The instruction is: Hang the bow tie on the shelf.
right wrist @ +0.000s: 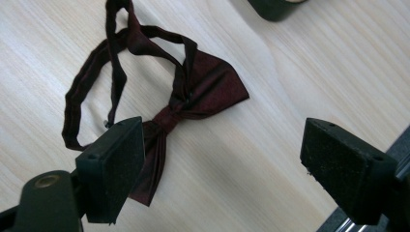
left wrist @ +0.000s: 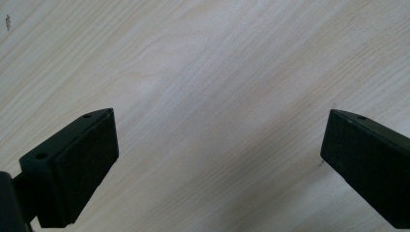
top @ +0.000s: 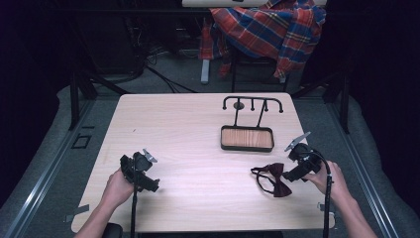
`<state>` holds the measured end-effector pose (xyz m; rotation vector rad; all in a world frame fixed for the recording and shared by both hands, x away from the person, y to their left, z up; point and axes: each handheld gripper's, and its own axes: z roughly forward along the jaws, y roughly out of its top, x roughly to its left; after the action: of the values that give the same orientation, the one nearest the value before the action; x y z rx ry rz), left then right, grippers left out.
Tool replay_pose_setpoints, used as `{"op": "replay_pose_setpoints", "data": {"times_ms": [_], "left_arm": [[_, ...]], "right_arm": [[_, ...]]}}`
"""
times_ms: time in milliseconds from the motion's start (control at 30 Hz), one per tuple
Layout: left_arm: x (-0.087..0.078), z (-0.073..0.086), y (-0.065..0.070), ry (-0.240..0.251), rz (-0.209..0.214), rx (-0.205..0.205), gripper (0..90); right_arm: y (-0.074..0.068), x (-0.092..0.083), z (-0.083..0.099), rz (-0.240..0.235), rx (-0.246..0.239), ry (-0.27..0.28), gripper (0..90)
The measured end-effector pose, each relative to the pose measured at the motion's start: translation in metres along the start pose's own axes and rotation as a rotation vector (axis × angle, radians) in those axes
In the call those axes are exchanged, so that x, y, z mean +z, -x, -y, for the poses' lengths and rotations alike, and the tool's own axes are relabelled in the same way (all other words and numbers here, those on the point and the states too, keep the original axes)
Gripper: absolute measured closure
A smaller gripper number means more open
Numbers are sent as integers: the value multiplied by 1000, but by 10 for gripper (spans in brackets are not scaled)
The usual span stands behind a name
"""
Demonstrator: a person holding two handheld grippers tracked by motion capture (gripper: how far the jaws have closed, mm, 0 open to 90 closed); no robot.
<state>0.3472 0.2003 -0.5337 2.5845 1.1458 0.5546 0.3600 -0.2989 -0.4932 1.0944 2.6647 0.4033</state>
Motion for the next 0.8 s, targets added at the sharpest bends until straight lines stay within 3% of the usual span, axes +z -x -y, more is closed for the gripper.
{"op": "replay_pose_setpoints", "data": {"times_ms": [367,633,767,800], "left_arm": [[2,-2,1,2,8,9,3],[1,-2,2,-1,9,12,3],[2,-2,2,0,10,12,3],[2,-2,2,-2,10,12,2]], "right_arm": [[-10,17,-21,-16,-71,-26,130],[-18,29,-35,7,-135,-74,66],[-21,33,-41,-2,-154,-61,146],[-21,33,-43,12,-179,-79,163]]}}
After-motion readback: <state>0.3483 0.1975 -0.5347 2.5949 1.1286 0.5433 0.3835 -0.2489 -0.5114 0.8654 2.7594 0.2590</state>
